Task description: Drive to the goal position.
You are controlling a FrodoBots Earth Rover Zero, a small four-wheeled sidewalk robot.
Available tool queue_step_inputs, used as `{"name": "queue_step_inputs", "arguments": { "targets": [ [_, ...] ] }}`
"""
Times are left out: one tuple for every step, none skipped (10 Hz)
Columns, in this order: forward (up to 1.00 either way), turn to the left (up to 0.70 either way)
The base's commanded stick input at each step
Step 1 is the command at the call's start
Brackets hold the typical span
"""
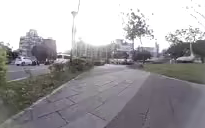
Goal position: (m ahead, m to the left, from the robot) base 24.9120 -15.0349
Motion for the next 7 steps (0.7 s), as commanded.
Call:
{"name": "queue_step_inputs", "arguments": {
  "targets": [
    [1.0,0.0],
    [1.0,0.0],
    [1.0,0.0],
    [1.0,0.0],
    [1.0,-0.15],
    [1.0,-0.34],
    [1.0,-0.4]
  ]
}}
